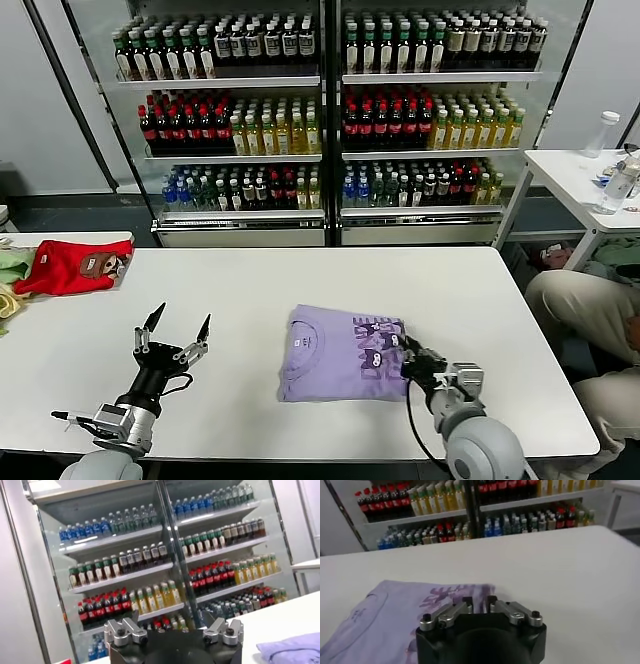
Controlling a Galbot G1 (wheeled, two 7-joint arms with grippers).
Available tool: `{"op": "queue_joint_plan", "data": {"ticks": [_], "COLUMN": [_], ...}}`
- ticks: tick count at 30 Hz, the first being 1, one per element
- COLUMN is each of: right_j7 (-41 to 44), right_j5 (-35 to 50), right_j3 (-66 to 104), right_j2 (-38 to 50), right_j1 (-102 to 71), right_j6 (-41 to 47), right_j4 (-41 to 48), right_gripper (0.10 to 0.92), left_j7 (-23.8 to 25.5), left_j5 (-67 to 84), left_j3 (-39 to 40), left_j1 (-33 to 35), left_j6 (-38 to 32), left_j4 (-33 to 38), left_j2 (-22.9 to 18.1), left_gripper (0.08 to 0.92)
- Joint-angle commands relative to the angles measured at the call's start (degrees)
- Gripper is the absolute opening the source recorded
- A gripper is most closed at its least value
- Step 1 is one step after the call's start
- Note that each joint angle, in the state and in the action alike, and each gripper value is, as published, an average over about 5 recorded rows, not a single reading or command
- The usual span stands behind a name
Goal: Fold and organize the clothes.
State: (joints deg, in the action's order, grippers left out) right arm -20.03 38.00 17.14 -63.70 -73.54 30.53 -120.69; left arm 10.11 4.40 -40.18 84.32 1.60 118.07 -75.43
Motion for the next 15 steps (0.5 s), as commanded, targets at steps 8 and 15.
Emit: {"op": "queue_joint_plan", "data": {"ticks": [8, 15], "right_j7": [9.1, 13.9], "right_j5": [-15.4, -27.6], "right_j3": [13.4, 15.9], "right_j2": [6.0, 7.0], "right_j1": [-4.9, -0.6], "right_j6": [-6.7, -17.5], "right_j4": [-2.0, 5.3], "right_gripper": [0.546, 0.745], "left_j7": [1.7, -0.7], "left_j5": [-0.7, -10.0], "left_j3": [2.7, 5.8], "left_j1": [-3.5, -6.7], "left_j6": [-1.8, 0.7], "left_j4": [-2.2, -4.0], "left_j2": [-1.6, -2.4], "left_gripper": [0.823, 0.823]}}
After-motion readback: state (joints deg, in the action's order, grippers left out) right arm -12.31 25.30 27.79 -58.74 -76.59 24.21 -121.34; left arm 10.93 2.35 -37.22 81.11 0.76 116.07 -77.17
